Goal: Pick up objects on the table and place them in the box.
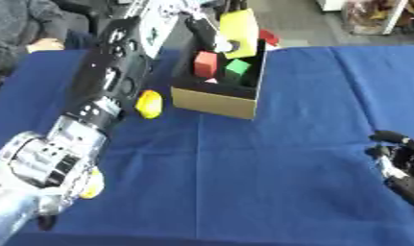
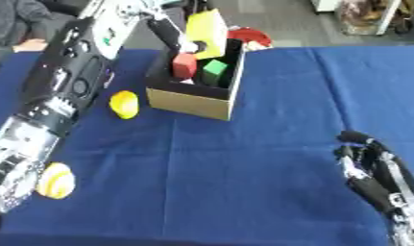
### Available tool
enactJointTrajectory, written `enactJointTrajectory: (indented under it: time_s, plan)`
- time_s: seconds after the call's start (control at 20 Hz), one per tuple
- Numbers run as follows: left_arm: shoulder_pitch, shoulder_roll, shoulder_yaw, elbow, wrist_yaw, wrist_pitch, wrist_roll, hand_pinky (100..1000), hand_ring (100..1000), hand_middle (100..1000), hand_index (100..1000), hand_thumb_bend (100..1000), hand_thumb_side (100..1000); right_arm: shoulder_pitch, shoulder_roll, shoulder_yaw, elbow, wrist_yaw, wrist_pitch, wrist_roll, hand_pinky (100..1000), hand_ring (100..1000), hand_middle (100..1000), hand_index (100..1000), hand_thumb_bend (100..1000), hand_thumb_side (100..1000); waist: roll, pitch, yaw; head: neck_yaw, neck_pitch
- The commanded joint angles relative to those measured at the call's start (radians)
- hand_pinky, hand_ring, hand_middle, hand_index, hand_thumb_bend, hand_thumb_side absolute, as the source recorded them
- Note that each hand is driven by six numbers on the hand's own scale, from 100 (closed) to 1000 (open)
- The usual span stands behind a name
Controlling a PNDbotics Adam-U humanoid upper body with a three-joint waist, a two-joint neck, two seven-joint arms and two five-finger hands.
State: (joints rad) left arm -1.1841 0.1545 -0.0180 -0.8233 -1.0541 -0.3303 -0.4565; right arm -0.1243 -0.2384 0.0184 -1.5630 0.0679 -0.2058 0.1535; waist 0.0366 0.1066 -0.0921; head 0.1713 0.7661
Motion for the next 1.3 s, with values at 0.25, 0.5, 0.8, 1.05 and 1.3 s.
enactJointTrajectory:
  time_s: [0.25,0.5,0.8,1.05,1.3]
  plan:
    - [-0.038,-0.018,0.097,0.14,-0.123,0.123,0.121,697,579,561,770,123,245,-0.02,-0.001,-0.003,-0.007,-0.01,0.001,0.002,765,674,742,810,100,305,-0.025,0.008,-0.01,0.006,0.004]
    - [-0.035,-0.032,0.086,0.193,-0.2,0.2,0.199,781,732,770,904,211,260,-0.022,0.0,-0.003,-0.007,-0.011,0.001,0.003,765,674,742,810,100,306,-0.026,0.01,-0.011,0.005,0.003]
    - [-0.041,-0.049,0.035,0.233,-0.293,0.283,0.277,863,852,920,991,471,320,-0.021,0.001,-0.004,-0.006,-0.009,0.0,0.003,765,674,742,810,100,307,-0.026,0.008,-0.011,0.005,0.003]
    - [-0.053,0.011,-0.032,0.217,-0.367,0.227,0.22,896,907,993,1000,563,500,-0.019,-0.003,-0.009,-0.005,-0.007,0.001,0.001,765,674,742,810,100,309,-0.019,0.005,-0.005,-0.005,0.004]
    - [-0.039,0.112,-0.104,0.107,-0.328,0.145,0.14,887,887,956,1000,604,381,-0.014,-0.009,-0.013,-0.004,-0.002,0.0,-0.001,766,674,742,811,100,318,-0.009,-0.002,0.011,-0.021,0.004]
